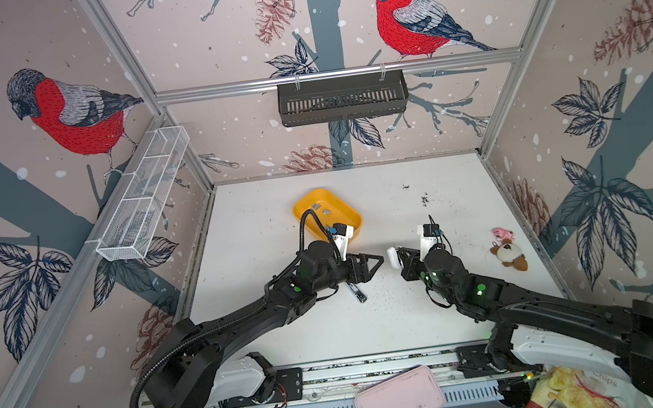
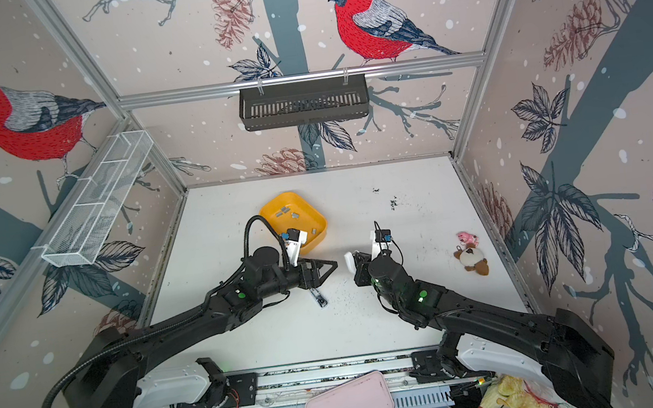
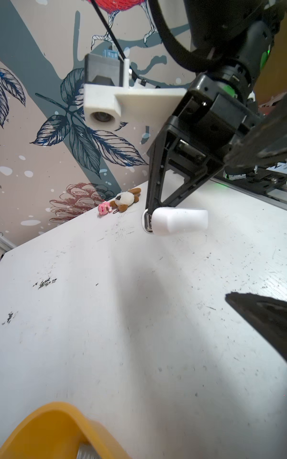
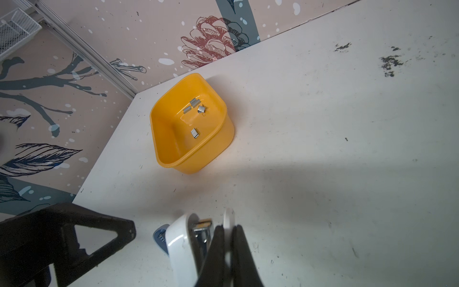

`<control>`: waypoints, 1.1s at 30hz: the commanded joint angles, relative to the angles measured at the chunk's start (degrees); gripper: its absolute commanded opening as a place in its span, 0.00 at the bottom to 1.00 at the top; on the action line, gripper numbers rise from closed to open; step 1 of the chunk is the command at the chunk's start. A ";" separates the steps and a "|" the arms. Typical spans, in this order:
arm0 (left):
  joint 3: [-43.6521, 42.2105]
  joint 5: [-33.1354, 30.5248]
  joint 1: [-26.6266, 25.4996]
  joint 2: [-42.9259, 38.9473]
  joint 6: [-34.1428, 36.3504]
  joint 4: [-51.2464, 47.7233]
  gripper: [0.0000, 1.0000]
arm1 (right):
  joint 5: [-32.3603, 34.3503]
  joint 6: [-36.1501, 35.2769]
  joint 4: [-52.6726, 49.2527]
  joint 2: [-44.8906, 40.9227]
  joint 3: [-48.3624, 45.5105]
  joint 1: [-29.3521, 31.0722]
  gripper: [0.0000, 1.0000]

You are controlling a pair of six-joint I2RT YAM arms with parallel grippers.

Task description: Load the staples into the stapler

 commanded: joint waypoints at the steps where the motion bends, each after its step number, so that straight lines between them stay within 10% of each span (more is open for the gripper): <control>1: 0.66 3.35 -0.29 1.45 -2.18 6.02 0.78 | 2.54 0.66 1.63 -0.38 0.70 1.11 0.05; 25: 2.63 7.34 -0.38 9.39 -5.33 14.81 0.57 | 3.14 1.36 3.62 0.59 1.40 5.38 0.06; 33: 2.79 8.08 -0.38 10.03 -4.82 14.51 0.35 | 4.50 3.33 4.47 2.16 1.22 6.18 0.06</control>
